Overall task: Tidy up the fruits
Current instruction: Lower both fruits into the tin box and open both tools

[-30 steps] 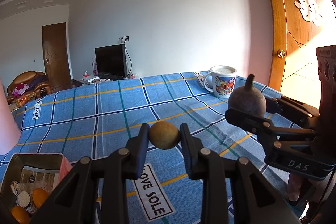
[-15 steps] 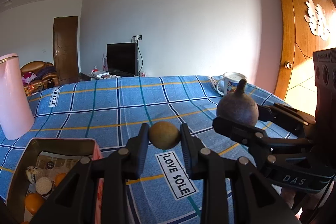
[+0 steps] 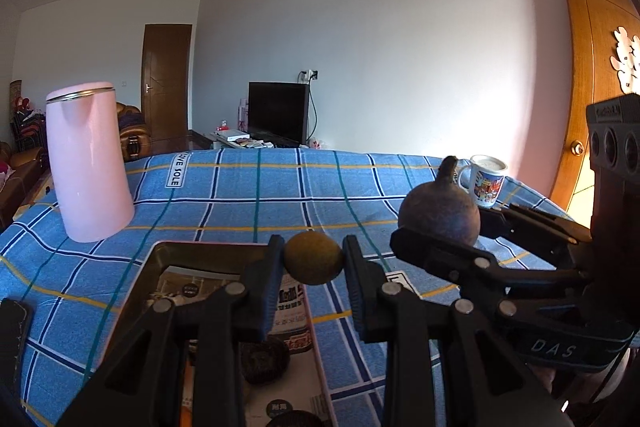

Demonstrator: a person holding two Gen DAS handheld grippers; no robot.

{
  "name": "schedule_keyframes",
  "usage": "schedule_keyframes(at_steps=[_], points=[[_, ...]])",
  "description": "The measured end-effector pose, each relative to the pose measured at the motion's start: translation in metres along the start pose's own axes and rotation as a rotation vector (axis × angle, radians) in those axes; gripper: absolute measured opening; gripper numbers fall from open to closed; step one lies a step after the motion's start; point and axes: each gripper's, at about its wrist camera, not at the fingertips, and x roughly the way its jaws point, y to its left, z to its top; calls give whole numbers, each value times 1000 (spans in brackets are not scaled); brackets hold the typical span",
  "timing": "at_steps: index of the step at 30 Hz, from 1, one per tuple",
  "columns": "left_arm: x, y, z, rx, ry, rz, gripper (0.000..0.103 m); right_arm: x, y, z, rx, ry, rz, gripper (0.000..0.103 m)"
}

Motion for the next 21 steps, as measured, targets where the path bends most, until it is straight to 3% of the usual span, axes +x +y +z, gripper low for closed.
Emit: schedule_keyframes(at_steps=[10,21], points=[[-14,37,-9,-43,18,84,31,24,40,8,-51,31,68,54],[-17,69,-26,-89,65,124,31,53,69,-1,-73,119,104,54]])
